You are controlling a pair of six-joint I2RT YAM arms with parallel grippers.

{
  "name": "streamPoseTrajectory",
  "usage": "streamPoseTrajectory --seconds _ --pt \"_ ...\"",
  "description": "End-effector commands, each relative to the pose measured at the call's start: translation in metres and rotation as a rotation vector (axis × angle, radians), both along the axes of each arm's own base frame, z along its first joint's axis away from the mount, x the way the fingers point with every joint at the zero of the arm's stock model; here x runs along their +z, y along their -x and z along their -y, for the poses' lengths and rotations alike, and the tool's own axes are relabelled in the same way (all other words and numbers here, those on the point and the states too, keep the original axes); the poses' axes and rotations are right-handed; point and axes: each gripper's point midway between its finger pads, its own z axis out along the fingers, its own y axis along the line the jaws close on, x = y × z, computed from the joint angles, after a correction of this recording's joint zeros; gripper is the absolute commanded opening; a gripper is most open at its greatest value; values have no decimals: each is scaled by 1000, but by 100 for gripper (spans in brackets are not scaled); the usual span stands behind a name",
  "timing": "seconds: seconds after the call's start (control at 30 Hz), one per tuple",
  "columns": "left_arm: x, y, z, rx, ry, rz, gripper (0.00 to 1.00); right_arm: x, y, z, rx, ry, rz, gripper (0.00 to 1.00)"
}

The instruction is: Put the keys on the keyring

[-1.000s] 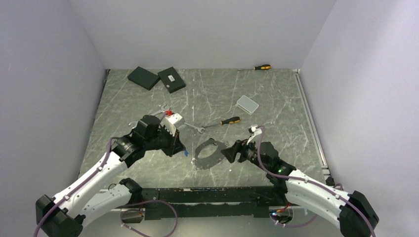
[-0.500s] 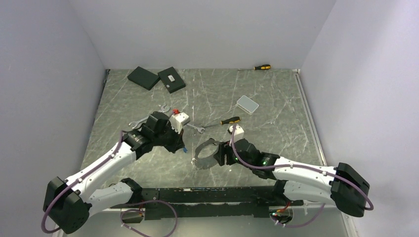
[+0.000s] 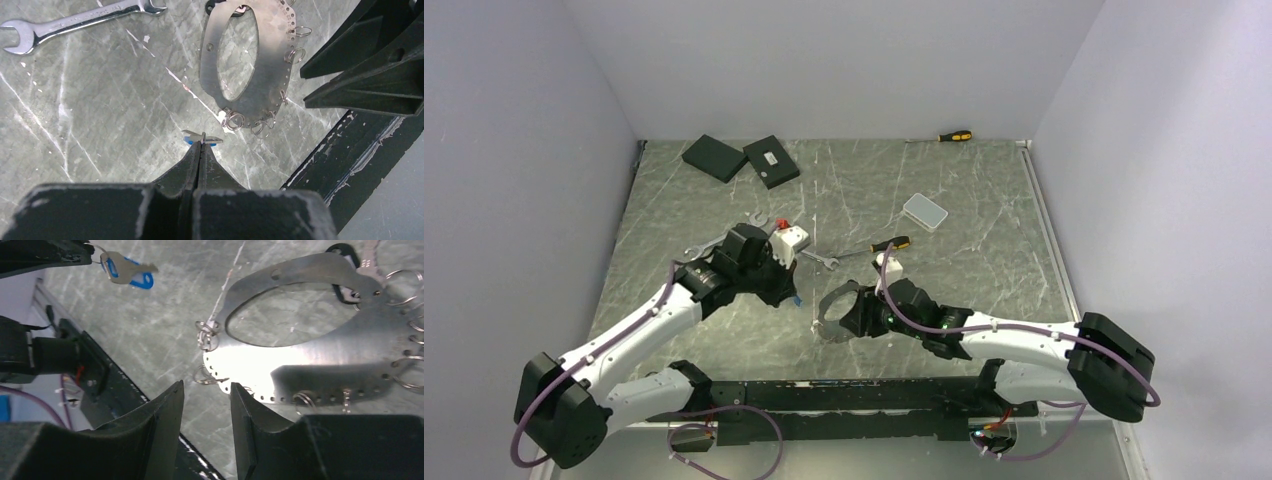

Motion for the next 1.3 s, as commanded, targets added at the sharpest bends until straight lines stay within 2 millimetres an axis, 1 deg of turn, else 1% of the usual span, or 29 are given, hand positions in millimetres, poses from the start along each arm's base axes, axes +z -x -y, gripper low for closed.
streamPoseTrajectory --seconds 0.0,0.03,0.1,0.17,0.27,0.4,0.43,0.57,0.67,0.73,1.0,1.27 --pt "34 -12 1 15 42 108 0 16 6 -16 -6 -136 -48 42" --pt "36 -12 1 15 49 115 0 14 7 -16 -12 -147 -59 42" --pt "40 -11 0 18 56 128 0 2 11 -17 -13 -129 -112 41" --pt "43 -12 -1 25 56 137 0 -1 15 -23 -6 -116 -144 39" --pt "46 -12 -3 34 56 143 0 -10 21 -27 -20 -88 -194 39" --pt "49 -11 -5 42 56 150 0 -23 24 -23 -64 -64 -259 38" --pt "51 -11 -6 43 59 154 0 -24 25 -23 -68 -68 -266 38" --pt "55 -8 -8 46 72 170 0 -29 19 -17 -126 -81 -256 38" --pt "58 -6 -9 47 81 177 0 -29 15 -18 -142 -91 -244 37" --pt "59 -5 -9 46 84 180 0 -32 13 -17 -161 -88 -244 35" --pt "62 -4 -10 48 93 188 0 -40 14 -13 -191 -74 -265 30" --pt "61 -3 -10 49 93 185 0 -42 14 -16 -186 -77 -265 29"
